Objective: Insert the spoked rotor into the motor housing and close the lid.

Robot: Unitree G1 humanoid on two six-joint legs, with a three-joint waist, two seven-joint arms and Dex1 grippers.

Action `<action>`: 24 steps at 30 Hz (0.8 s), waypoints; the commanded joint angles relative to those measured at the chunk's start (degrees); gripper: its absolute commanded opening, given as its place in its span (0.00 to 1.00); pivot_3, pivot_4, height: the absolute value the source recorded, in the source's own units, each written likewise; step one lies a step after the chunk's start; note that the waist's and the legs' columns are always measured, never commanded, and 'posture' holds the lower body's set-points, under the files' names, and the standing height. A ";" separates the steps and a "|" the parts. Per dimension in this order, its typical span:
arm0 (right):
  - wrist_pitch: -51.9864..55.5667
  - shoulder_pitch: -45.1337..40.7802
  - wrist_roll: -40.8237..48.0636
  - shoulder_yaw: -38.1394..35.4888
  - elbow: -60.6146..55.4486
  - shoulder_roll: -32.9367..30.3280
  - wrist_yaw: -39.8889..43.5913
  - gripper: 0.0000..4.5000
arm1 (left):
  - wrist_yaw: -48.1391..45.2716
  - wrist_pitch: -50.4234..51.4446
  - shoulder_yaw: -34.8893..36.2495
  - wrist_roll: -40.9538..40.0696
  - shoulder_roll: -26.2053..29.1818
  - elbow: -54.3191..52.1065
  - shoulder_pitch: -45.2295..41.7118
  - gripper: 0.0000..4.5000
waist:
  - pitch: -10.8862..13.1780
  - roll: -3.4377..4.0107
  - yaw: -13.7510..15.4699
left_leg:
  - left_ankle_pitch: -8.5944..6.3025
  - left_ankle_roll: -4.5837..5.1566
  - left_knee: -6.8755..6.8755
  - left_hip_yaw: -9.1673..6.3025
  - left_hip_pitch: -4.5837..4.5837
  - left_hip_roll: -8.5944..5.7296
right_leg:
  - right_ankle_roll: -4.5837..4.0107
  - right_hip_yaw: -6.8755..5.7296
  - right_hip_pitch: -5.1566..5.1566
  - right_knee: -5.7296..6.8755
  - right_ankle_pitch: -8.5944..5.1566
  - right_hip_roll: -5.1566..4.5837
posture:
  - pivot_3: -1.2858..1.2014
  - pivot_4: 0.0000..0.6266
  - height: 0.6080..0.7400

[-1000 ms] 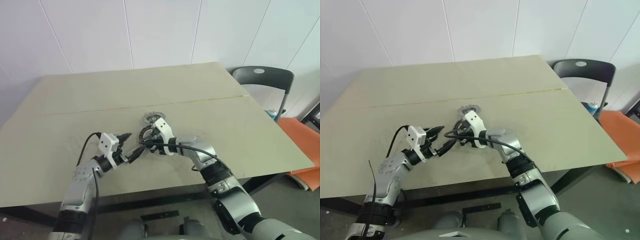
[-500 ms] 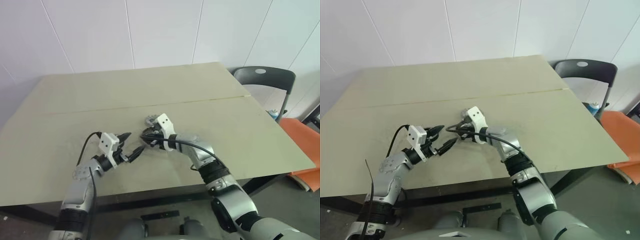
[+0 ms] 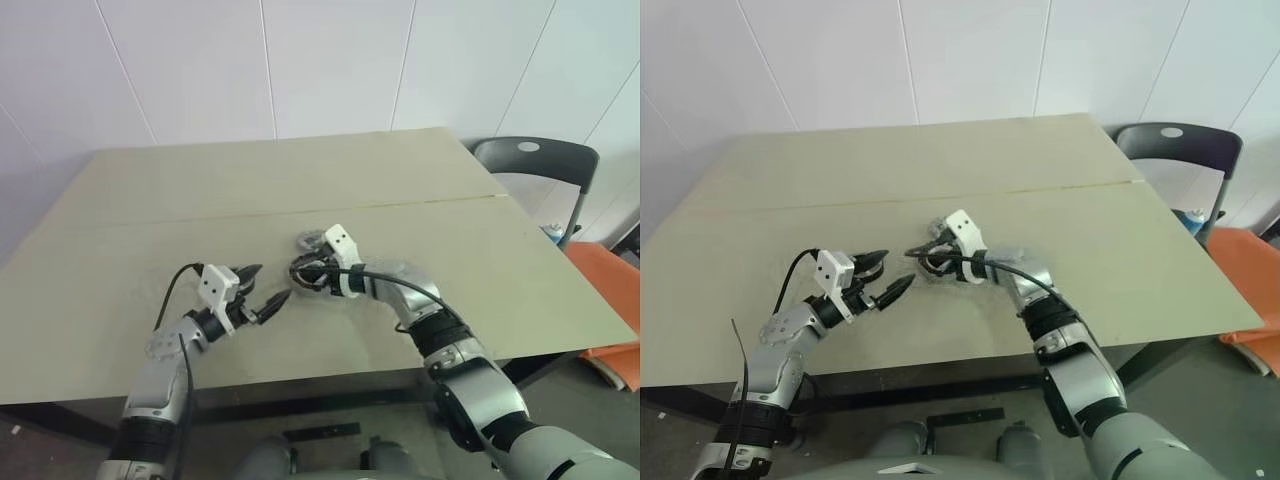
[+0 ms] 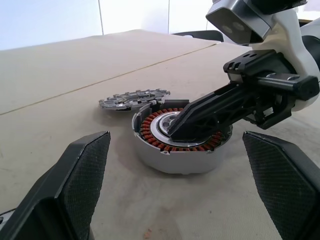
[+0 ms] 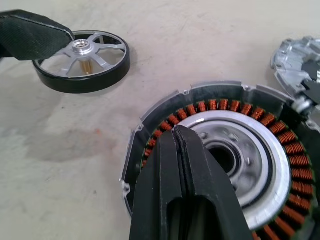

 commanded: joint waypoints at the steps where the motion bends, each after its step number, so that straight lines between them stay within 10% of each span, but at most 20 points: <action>1: 0.03 0.46 -0.52 -3.40 2.18 -3.52 -1.48 0.00 | 0.10 0.22 0.03 -0.22 0.29 -2.42 -1.29 1.00 | 0.00 0.00 -0.08 | 0.00 0.00 0.00 0.00 0.00 0.00 | 0.00 0.00 0.00 0.00 0.00 0.00 | 0.52 0.00 1.00; 24: -6.22 0.37 -0.45 -4.79 2.79 -1.24 -3.32 0.00 | -0.30 0.25 -0.64 0.09 -0.04 -2.13 -1.01 1.00 | 0.02 0.01 -0.82 | -0.01 -0.01 -0.29 0.04 -0.06 0.05 | 0.01 0.03 -0.14 -0.17 0.00 0.05 | 0.52 0.00 1.00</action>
